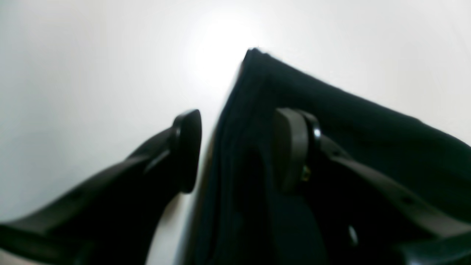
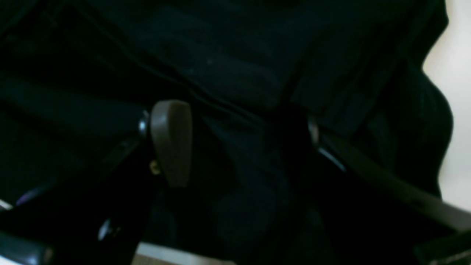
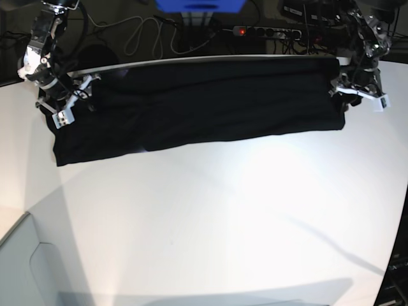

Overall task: Fold the T-shirt properly
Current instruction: 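Hold the strip ends with both grippers, adjusting the left grip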

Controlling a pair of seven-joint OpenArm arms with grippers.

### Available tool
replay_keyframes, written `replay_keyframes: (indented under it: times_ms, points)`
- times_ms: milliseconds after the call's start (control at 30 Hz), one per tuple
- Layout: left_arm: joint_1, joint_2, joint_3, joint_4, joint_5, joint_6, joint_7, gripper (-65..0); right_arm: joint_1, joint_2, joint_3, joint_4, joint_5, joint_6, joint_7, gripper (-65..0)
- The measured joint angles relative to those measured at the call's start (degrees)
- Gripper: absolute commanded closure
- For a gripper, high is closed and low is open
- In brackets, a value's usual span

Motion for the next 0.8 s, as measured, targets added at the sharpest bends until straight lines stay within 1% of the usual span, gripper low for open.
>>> replay_keyframes:
  times_ms: [133, 200, 500, 567, 600, 667, 733, 800]
  points:
    - [-0.02, 2.71, -5.07, 2.54, 0.22, 0.02, 0.11, -30.4, -0.11, 0.00, 0.00, 0.00, 0.00, -0.02, 0.04, -36.8]
    - [0.13, 3.04, -6.01, 2.97, 0.31, -0.02, 0.31, -30.4, -0.11, -0.02, 0.00, 0.00, 0.02, -0.02, 0.07, -36.8]
    - [-0.33, 3.17, -5.92, 0.24, 0.15, -0.09, 0.31, -30.5, -0.11, 0.00, 0.00, 0.00, 0.00, -0.02, 0.04, -36.8]
    - [-0.31, 2.86, -4.55, 0.24, 0.11, -0.07, 0.28, -30.6, -0.11, 0.00, 0.00, 0.00, 0.00, -0.02, 0.04, -36.8]
    - [-0.15, 2.89, -3.82, 0.24, 0.09, -0.07, 0.28, -31.4, -0.11, 0.00, 0.00, 0.00, 0.00, -0.02, 0.04, -36.8]
    - [-0.20, 3.19, -2.67, 0.24, 0.04, -0.24, 0.35, -35.0, -0.11, 0.00, 0.00, 0.00, 0.00, 0.00, 0.04, -36.8]
    - [-0.20, 3.61, -2.80, 0.24, 0.04, -0.22, 0.26, -37.5, -0.13, 0.00, 0.00, 0.00, 0.02, -0.02, 0.04, -36.8]
    - [-0.13, 4.39, -2.97, 0.24, 0.11, -0.22, 0.28, -37.7, -0.11, -0.02, 0.00, 0.00, 0.00, -0.02, 0.04, -36.8]
